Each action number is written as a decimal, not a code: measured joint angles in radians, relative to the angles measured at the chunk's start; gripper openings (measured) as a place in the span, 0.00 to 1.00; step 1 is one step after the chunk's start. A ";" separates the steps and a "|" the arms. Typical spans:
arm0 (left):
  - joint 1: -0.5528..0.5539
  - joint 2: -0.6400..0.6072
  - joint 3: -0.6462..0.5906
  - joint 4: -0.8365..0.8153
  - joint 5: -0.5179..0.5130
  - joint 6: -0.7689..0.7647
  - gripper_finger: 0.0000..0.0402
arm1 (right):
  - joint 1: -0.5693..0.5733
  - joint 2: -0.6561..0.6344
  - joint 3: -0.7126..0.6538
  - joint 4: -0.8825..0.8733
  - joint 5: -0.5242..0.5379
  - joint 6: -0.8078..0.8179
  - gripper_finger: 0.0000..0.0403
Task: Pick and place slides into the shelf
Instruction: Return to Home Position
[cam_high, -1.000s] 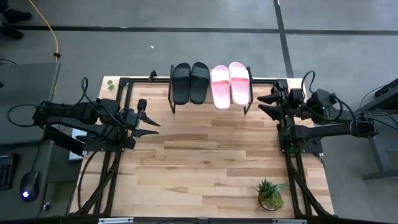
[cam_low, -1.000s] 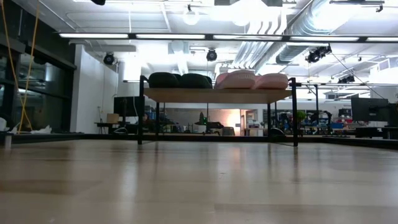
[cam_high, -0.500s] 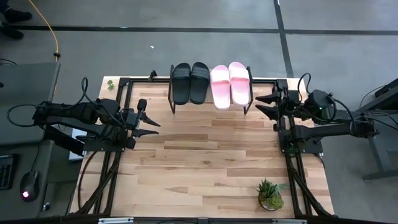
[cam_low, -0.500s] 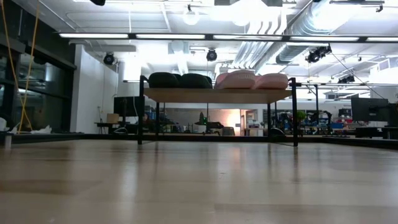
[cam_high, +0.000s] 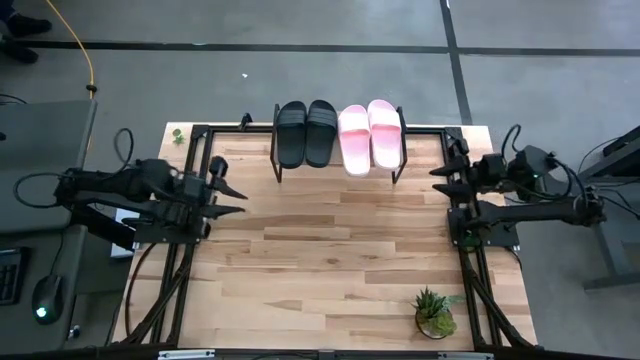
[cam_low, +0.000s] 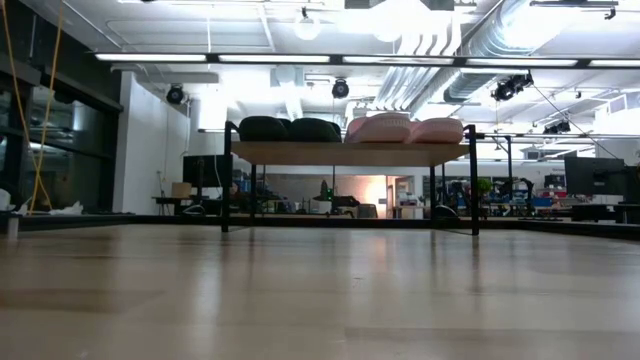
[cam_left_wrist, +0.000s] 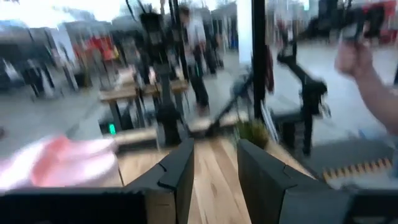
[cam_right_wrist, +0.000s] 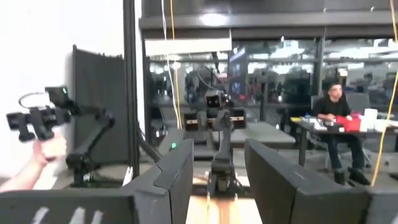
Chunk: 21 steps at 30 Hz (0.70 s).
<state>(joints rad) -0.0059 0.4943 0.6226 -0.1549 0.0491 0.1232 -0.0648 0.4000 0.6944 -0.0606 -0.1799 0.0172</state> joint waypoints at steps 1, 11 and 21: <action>0.000 -0.020 -0.006 0.012 -0.002 0.002 0.26 | 0.003 -0.017 -0.018 0.019 -0.002 0.003 0.33; 0.000 -0.152 -0.134 0.035 -0.004 -0.053 0.26 | 0.008 -0.234 -0.283 0.279 0.075 0.031 0.33; -0.001 -0.236 -0.236 0.154 0.012 -0.084 0.26 | 0.008 -0.323 -0.350 0.314 0.072 0.058 0.33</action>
<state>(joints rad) -0.0067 0.2579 0.3866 -0.0013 0.0607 0.0391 -0.0564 0.0765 0.3439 0.2537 -0.1074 0.0754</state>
